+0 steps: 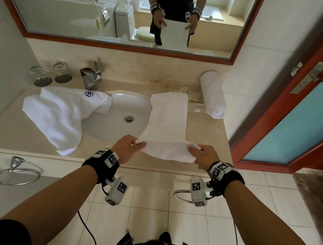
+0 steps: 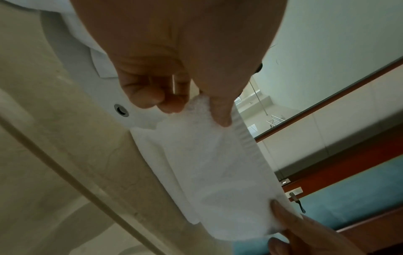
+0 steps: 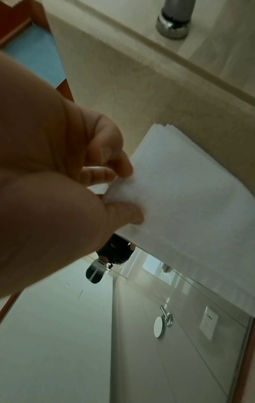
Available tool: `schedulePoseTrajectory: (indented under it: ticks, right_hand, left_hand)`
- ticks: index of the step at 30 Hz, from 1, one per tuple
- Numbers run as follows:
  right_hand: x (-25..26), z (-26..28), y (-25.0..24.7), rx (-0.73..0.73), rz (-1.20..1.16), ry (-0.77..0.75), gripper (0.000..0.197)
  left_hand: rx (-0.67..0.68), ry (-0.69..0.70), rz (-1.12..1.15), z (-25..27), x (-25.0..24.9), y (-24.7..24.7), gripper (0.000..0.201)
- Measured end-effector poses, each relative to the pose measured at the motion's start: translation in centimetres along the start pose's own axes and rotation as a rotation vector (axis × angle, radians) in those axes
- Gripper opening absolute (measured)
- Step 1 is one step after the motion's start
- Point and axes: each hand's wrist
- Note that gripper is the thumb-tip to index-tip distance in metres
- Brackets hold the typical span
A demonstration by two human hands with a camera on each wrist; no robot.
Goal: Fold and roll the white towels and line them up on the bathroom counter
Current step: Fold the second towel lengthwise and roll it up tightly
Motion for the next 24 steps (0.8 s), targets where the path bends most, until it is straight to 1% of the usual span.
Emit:
schedulePoseTrajectory:
  ticks: [2,5,7,10,13,16,18,19,20,21,22,24]
  right_hand:
    - [0.6,-0.1,0.2,0.022,-0.060,0.028,0.026]
    - [2.0,-0.7,1.0,0.026,-0.268,0.074,0.023]
    - [2.9,-1.9,1.2,0.003,-0.305,0.074,0.027]
    - [4.4,-4.2,0.8,-0.023,-0.357,0.064,0.032]
    - [6.2,-6.9,0.4,-0.030,-0.407,0.100,0.036]
    - [10.2,-9.9,0.0,-0.031,-0.444,0.065,0.037]
    - [14.9,-11.8,-1.0,-0.061,-0.449,-0.054,0.034]
    - [17.8,-12.5,-1.6,-0.075,-0.444,-0.146,0.028]
    - [20.8,-13.1,-2.3,-0.080,-0.455,-0.250,0.020]
    - [24.0,-13.3,-3.1,-0.078,-0.487,-0.352,0.016]
    - [27.0,-13.4,-3.8,-0.077,-0.529,-0.449,0.016]
    - [32.6,-13.0,-5.2,-0.089,-0.582,-0.623,0.015]
  left_hand:
    - [0.011,-0.039,0.043,-0.3,-0.5,-0.2,0.036]
    - [0.031,-0.118,0.341,-1.4,-1.8,-0.4,0.029]
    - [0.017,-0.170,0.471,-2.7,-2.6,-0.5,0.025]
    - [-0.028,-0.197,0.537,-5.1,-3.8,-1.3,0.023]
    - [-0.087,-0.212,0.564,-8.0,-5.5,-2.5,0.020]
    - [-0.140,-0.198,0.607,-11.8,-8.1,-5.1,0.014]
    - [-0.203,-0.140,0.631,-14.6,-10.6,-8.2,0.021]
    - [-0.251,-0.097,0.642,-15.7,-12.2,-10.2,0.024]
    - [-0.306,-0.048,0.661,-16.6,-14.0,-12.5,0.022]
    - [-0.360,0.009,0.685,-17.1,-15.9,-15.0,0.015]
    - [-0.414,0.068,0.707,-17.3,-18.0,-17.5,0.009]
    - [-0.508,0.188,0.740,-17.1,-22.0,-22.3,0.007]
Point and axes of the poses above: each hand's wrist, its own z-axis away from the middle knuckle, its own y-axis out of the palm, x = y × z, and after that the axes turned 14 degrees about -z, right-handed
